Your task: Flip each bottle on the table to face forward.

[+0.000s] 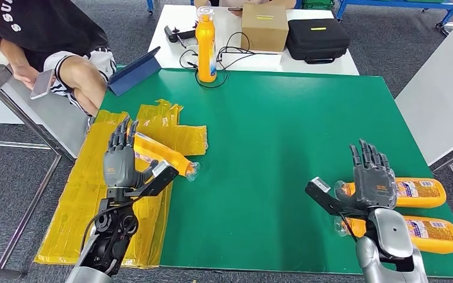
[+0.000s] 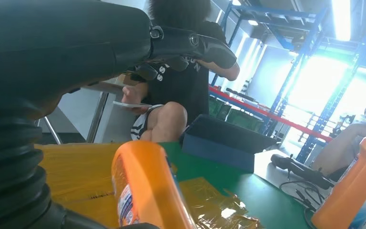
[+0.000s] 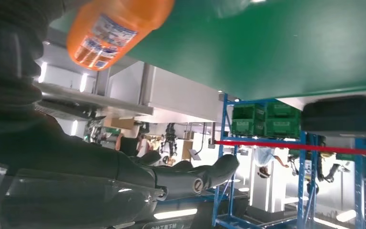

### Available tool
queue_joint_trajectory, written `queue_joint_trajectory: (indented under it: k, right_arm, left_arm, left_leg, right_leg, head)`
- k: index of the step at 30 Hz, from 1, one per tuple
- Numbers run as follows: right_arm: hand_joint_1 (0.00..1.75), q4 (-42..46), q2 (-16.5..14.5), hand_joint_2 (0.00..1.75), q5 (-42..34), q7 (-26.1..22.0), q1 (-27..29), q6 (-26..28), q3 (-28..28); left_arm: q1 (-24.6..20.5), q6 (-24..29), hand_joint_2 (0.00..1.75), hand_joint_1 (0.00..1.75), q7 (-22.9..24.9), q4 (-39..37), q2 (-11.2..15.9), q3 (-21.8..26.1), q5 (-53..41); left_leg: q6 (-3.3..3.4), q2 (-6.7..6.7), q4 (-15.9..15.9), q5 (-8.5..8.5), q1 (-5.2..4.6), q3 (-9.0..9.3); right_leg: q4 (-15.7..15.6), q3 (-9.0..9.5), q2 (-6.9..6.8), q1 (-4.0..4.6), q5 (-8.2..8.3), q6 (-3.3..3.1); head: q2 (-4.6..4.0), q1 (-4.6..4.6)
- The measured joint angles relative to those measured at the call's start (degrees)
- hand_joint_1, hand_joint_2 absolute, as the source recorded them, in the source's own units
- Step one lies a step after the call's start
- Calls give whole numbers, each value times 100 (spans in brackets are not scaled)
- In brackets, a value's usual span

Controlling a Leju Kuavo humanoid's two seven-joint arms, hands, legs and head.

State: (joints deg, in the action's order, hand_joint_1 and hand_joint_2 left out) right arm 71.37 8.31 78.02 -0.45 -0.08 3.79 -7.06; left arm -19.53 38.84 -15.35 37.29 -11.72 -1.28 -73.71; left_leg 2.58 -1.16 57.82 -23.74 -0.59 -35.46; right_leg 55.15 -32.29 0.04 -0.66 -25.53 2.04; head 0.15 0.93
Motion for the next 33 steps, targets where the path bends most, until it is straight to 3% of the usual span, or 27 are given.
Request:
queue_joint_trajectory:
  k: [5,9,10,14,18,22,33]
  right_arm:
    - [0,-179,111,175,1,-3,-28,-28,-26]
    - [0,-267,155,0,-1,-4,-43,-61,-29]
    - [0,-291,175,0,-10,-15,-50,-92,-29]
    - [0,-665,565,175,-439,-454,-247,-372,-33]
    - [0,-1661,1249,175,-913,-1096,-882,-529,-4]
    - [0,-2690,1684,175,-1021,-1283,-1519,-592,74]
    - [0,-4440,1969,175,-783,-611,-2509,-536,279]
  left_arm:
    - [-33,0,175,0,-17,-67,-28,65,12]
    - [-51,-1,175,0,-37,-104,-37,80,31]
    - [-57,-4,175,0,-56,-113,-39,84,52]
    - [-106,-8,175,0,-247,-190,-49,116,285]
    - [-217,26,175,0,-491,-351,-49,149,610]
    - [-339,19,175,0,-667,-522,-49,185,835]
    - [-599,-2,175,0,-772,-899,-50,228,1100]
  left_leg:
    - [0,0,0,0,2,0]
    - [0,0,0,0,3,0]
    - [-1,0,0,0,3,1]
    - [2,-2,0,1,-2,-1]
    - [15,-2,1,10,-18,-3]
    - [25,-2,2,16,-25,-3]
    - [25,0,3,16,-24,-6]
  right_leg:
    - [0,-2,0,2,0,0]
    - [0,-2,0,3,0,0]
    - [0,-2,0,2,0,0]
    - [0,0,0,-2,1,1]
    - [0,0,-1,-17,9,14]
    - [0,0,-2,-23,14,22]
    - [0,-2,-2,-20,14,22]
  head:
    - [1,1]
    - [0,1]
    - [0,1]
    - [0,1]
    - [0,-1]
    - [0,1]
    - [1,2]
